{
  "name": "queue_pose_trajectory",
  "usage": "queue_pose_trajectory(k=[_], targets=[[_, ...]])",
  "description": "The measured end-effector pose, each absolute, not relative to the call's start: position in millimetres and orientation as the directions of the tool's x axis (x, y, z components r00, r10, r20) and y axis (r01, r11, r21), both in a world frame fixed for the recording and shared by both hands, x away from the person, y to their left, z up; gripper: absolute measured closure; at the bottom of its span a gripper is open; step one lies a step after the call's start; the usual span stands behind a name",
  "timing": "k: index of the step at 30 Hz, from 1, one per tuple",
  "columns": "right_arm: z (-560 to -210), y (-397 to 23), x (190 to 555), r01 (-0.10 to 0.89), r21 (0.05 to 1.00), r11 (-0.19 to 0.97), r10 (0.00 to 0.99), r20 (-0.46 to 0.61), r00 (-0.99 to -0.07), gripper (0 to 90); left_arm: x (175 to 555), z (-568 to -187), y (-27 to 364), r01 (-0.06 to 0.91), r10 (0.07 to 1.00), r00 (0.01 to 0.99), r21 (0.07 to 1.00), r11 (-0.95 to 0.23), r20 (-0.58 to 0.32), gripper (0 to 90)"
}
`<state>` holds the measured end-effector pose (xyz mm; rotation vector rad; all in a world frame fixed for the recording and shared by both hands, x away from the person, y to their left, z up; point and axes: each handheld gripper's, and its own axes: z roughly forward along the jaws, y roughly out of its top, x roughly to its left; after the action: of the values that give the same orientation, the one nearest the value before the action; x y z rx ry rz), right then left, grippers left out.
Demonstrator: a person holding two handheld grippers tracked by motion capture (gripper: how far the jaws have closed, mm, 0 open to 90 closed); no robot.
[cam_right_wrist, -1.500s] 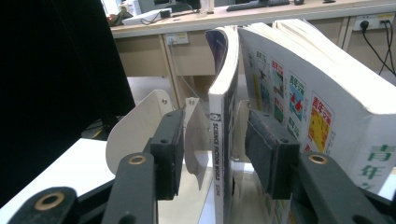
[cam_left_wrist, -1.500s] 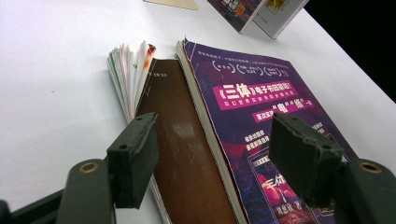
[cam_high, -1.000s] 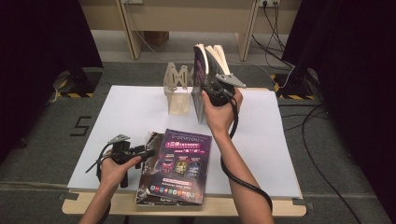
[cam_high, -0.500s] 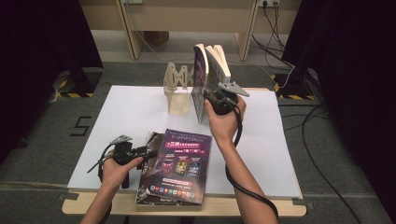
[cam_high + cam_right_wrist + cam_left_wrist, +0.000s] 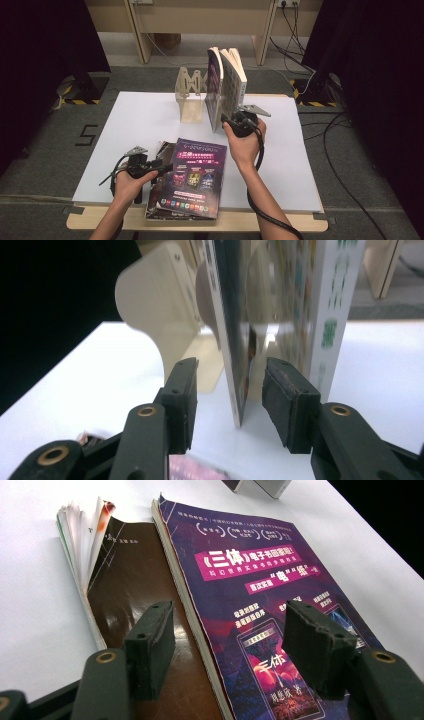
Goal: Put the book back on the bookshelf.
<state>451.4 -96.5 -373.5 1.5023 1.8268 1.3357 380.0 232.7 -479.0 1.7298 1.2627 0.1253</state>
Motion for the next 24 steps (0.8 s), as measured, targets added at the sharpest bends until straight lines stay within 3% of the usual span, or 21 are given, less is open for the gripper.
queue_pose_trajectory(k=[24], targets=[[-450, -100, 450, 0.729, 0.684, 0.013, 0.908, 0.297, -0.295, 57.3, 381, -492, 222, 0.699, 0.801, 0.451, 0.714, -0.043, -0.394, 38.5]])
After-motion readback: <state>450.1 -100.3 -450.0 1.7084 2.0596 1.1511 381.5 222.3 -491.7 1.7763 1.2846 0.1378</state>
